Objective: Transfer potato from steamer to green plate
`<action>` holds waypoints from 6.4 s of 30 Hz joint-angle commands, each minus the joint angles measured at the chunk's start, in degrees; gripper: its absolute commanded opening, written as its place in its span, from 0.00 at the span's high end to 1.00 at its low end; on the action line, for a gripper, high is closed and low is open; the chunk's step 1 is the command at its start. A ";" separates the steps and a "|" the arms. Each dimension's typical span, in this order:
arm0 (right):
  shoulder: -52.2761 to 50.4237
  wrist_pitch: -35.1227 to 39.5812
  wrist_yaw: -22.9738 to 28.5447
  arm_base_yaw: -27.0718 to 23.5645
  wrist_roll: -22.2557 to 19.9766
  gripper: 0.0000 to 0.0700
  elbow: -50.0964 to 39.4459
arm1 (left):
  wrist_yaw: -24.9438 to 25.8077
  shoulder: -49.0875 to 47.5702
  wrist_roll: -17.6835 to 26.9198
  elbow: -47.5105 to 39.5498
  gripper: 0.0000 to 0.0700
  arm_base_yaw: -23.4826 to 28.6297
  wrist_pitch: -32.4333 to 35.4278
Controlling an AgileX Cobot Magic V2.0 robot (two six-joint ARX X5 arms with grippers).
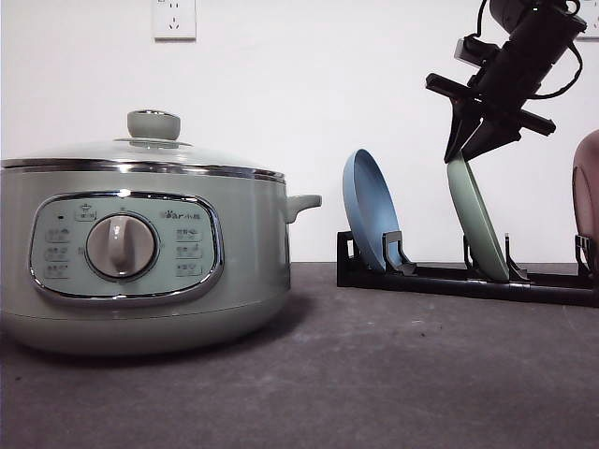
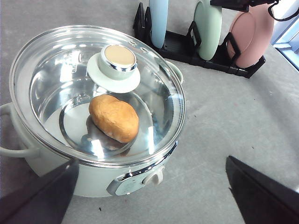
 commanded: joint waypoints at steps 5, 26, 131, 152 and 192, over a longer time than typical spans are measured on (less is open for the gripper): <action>1.49 0.55 0.00 0.24 1.56 0.99 1.51 | 0.17 0.28 0.67 1.49 0.08 -0.11 0.24; -4.90 1.96 -6.17 1.07 3.21 0.99 6.11 | 0.17 0.28 0.67 1.49 0.08 -0.11 0.26; -32.60 -10.56 23.78 52.80 -9.14 0.49 -29.63 | 0.17 0.31 0.67 1.49 0.08 -0.11 0.32; -34.84 -14.04 -13.91 31.45 -9.81 0.49 -19.19 | 0.15 0.37 0.64 1.49 0.08 -0.11 0.43; -34.84 -20.26 -13.45 31.45 -14.13 0.49 -19.19 | -25.31 57.48 3.19 50.04 0.10 -19.59 -16.28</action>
